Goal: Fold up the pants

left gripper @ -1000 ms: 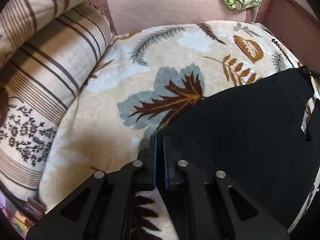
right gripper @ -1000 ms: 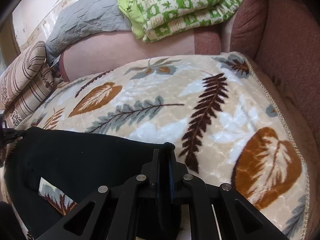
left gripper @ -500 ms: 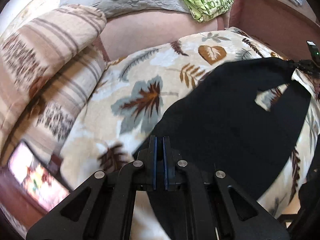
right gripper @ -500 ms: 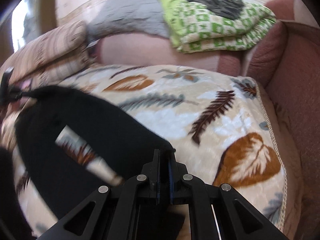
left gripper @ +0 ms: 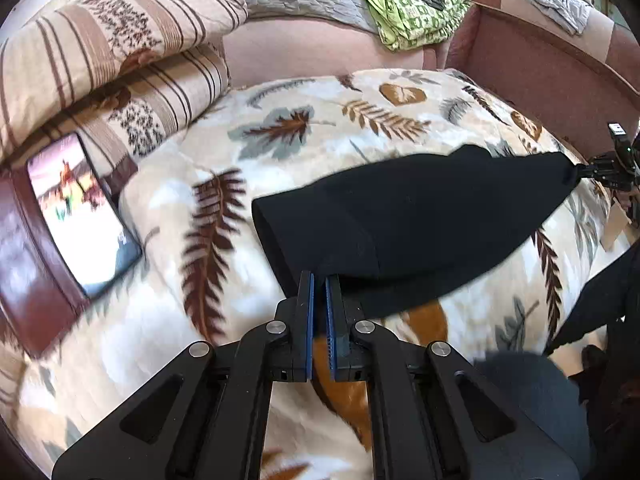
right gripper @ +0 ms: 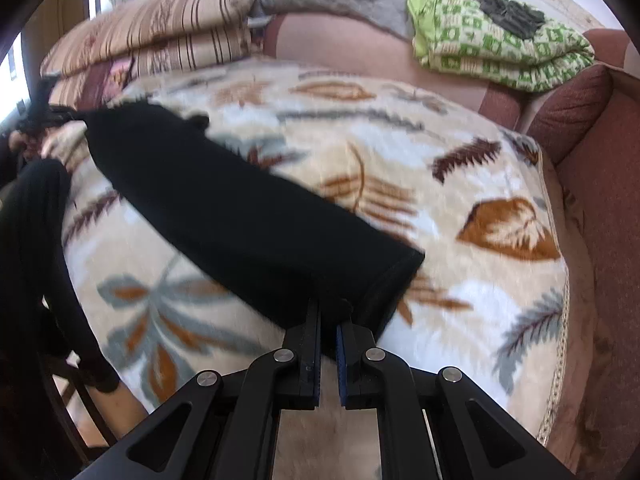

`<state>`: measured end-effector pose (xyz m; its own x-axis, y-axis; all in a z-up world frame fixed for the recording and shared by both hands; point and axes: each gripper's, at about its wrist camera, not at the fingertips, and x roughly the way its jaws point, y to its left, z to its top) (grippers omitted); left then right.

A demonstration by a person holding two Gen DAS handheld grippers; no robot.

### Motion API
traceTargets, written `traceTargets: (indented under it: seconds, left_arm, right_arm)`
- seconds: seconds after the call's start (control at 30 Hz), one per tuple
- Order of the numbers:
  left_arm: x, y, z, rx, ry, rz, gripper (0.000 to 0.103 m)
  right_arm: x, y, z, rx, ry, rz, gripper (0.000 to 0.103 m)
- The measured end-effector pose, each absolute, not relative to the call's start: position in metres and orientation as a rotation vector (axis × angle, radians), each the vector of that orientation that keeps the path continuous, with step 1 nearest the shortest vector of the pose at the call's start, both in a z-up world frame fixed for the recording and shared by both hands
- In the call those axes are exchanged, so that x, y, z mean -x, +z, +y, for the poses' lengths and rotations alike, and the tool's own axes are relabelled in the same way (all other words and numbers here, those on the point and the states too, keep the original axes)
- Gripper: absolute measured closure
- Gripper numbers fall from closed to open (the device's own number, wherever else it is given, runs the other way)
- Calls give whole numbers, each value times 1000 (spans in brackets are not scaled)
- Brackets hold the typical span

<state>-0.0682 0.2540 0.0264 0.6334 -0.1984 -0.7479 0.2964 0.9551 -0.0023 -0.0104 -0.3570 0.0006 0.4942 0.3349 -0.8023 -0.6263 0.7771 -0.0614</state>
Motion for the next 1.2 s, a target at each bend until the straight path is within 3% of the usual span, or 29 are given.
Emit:
traceTargets:
  seconds: [0.67, 0.97, 1.07, 1.2]
  left_arm:
    - [95, 6, 248, -32, -265, 808, 99]
    - [88, 10, 254, -44, -140, 757, 99]
    - [86, 14, 254, -108, -39, 725, 98]
    - [79, 12, 280, -68, 185, 790, 99]
  right_arm:
    - [12, 6, -359, 409, 521, 840, 98]
    - [21, -16, -361, 495, 493, 909, 97]
    - [18, -23, -377, 496, 378, 958, 92]
    - [5, -14, -405, 426, 187, 967, 92]
